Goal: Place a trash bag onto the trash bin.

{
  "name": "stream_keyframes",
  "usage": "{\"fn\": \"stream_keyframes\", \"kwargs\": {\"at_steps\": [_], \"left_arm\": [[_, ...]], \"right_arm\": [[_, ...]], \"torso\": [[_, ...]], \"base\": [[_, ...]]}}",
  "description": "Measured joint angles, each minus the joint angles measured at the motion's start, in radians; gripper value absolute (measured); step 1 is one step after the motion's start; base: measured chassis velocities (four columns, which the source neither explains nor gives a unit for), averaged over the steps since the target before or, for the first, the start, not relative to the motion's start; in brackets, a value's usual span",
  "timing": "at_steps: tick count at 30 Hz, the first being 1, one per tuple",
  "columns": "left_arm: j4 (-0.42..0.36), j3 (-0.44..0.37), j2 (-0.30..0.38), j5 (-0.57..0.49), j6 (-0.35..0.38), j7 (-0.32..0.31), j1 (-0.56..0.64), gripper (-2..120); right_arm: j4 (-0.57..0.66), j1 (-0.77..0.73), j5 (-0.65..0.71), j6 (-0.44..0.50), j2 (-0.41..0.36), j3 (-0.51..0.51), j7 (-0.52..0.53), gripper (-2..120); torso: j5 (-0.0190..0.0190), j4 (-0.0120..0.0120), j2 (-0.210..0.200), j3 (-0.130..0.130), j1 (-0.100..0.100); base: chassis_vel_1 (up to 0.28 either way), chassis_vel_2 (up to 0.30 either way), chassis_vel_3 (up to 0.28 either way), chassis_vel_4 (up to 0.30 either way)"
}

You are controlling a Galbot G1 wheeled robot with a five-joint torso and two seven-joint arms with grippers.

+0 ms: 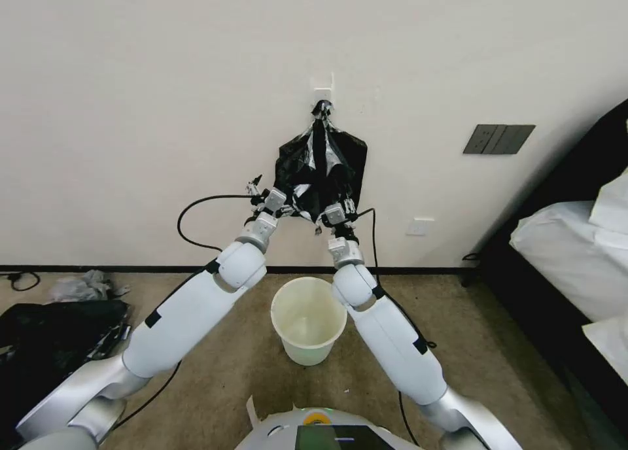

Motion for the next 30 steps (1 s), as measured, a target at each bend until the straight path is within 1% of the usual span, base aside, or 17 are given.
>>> {"fn": "stream_keyframes", "kwargs": {"at_steps": [2, 3, 6, 7, 10, 13, 15, 16, 19, 20, 21, 23, 24, 25, 27, 28, 30], "left_arm": [[0.001, 0.000, -0.006, -0.003, 0.000, -0.017, 0.009, 100], [0.001, 0.000, -0.006, -0.003, 0.000, -0.017, 0.009, 100], [0.001, -0.004, -0.009, -0.007, 0.001, -0.026, 0.018, 100], [0.001, -0.004, -0.009, -0.007, 0.001, -0.026, 0.018, 100], [0.000, -0.004, -0.011, -0.025, 0.001, -0.025, 0.017, 100], [-0.012, 0.007, -0.010, -0.039, 0.000, -0.020, 0.015, 100], [-0.038, 0.025, -0.007, -0.070, 0.001, -0.015, 0.016, 100], [-0.038, 0.025, -0.007, -0.070, 0.001, -0.015, 0.016, 100], [-0.073, 0.048, -0.008, -0.149, 0.012, -0.013, 0.012, 100], [-0.073, 0.048, -0.008, -0.149, 0.012, -0.013, 0.012, 100], [-0.085, 0.056, -0.016, -0.204, 0.030, -0.034, 0.002, 100], [-0.086, 0.067, -0.032, -0.259, 0.046, -0.070, -0.015, 100], [-0.086, 0.067, -0.032, -0.259, 0.046, -0.070, -0.015, 100], [-0.078, 0.071, -0.042, -0.275, 0.046, -0.086, -0.024, 100], [-0.052, 0.076, -0.073, -0.292, 0.047, -0.135, -0.044, 100], [-0.052, 0.076, -0.073, -0.292, 0.047, -0.135, -0.044, 100], [-0.037, 0.077, -0.088, -0.289, 0.048, -0.154, -0.057, 100]], "right_arm": [[0.012, -0.014, 0.027, 0.005, 0.001, 0.012, 0.003, 14], [0.012, -0.014, 0.027, 0.005, 0.001, 0.012, 0.003, 14], [0.027, -0.024, 0.084, 0.025, -0.002, 0.022, 0.010, 0], [0.027, -0.024, 0.084, 0.025, -0.002, 0.022, 0.010, 0], [0.037, -0.026, 0.148, 0.037, 0.000, 0.026, 0.020, 0], [0.038, -0.024, 0.169, 0.046, 0.003, 0.030, 0.022, 0], [0.038, -0.019, 0.175, 0.048, 0.003, 0.032, 0.022, 0], [0.038, -0.019, 0.175, 0.048, 0.003, 0.032, 0.022, 0], [0.038, -0.015, 0.177, 0.048, 0.006, 0.032, 0.022, 0], [0.038, -0.015, 0.177, 0.048, 0.006, 0.032, 0.022, 0], [0.037, -0.014, 0.177, 0.048, 0.008, 0.030, 0.021, 0], [0.036, -0.015, 0.177, 0.048, 0.012, 0.024, 0.020, 0], [0.036, -0.015, 0.177, 0.048, 0.012, 0.024, 0.020, 0], [0.036, -0.017, 0.177, 0.048, 0.015, 0.022, 0.019, 0], [0.036, -0.019, 0.176, 0.048, 0.016, 0.022, 0.018, 0], [0.036, -0.019, 0.176, 0.048, 0.016, 0.022, 0.018, 0], [0.036, -0.019, 0.177, 0.048, 0.014, 0.023, 0.018, 0]], "torso": [[0.0000, 0.0000, 0.000, 0.000, 0.000], [0.0000, 0.0000, 0.000, 0.000, 0.000], [0.0000, 0.0000, 0.000, 0.000, 0.000], [0.0000, 0.0000, 0.000, 0.000, 0.000], [0.0000, 0.0001, 0.000, 0.000, 0.000], [0.0001, 0.0001, 0.000, 0.000, 0.000], [0.0000, 0.0000, 0.000, 0.000, 0.000], [0.0000, 0.0000, 0.000, 0.000, 0.000], [0.0000, 0.0002, 0.000, 0.000, 0.000], [0.0000, 0.0002, 0.000, 0.000, 0.000], [0.0000, 0.0002, 0.000, 0.000, 0.000], [0.0001, 0.0001, 0.000, 0.000, 0.000], [0.0001, 0.0001, 0.000, 0.000, 0.000], [0.0001, 0.0000, 0.000, 0.000, 0.000], [0.0000, 0.0000, 0.000, 0.000, 0.000], [0.0000, 0.0000, 0.000, 0.000, 0.000], [0.0001, -0.0001, 0.000, 0.000, 0.000]], "base": [[0.000, 0.000, 0.000, 0.000], [0.000, 0.000, 0.000, 0.000], [0.000, 0.000, 0.000, 0.000], [0.000, 0.000, 0.000, 0.000], [0.000, 0.000, 0.000, 0.000], [0.000, 0.000, 0.000, 0.000], [0.000, 0.000, 0.000, 0.000], [0.000, 0.000, 0.000, 0.000], [0.000, 0.000, 0.000, 0.000], [0.000, 0.000, 0.000, 0.000], [0.000, 0.000, 0.000, 0.000], [0.000, 0.000, 0.000, 0.000], [0.000, 0.000, 0.000, 0.000], [0.000, 0.000, 0.000, 0.000], [0.000, 0.000, 0.000, 0.000], [0.000, 0.000, 0.000, 0.000], [0.000, 0.000, 0.000, 0.000]]}}
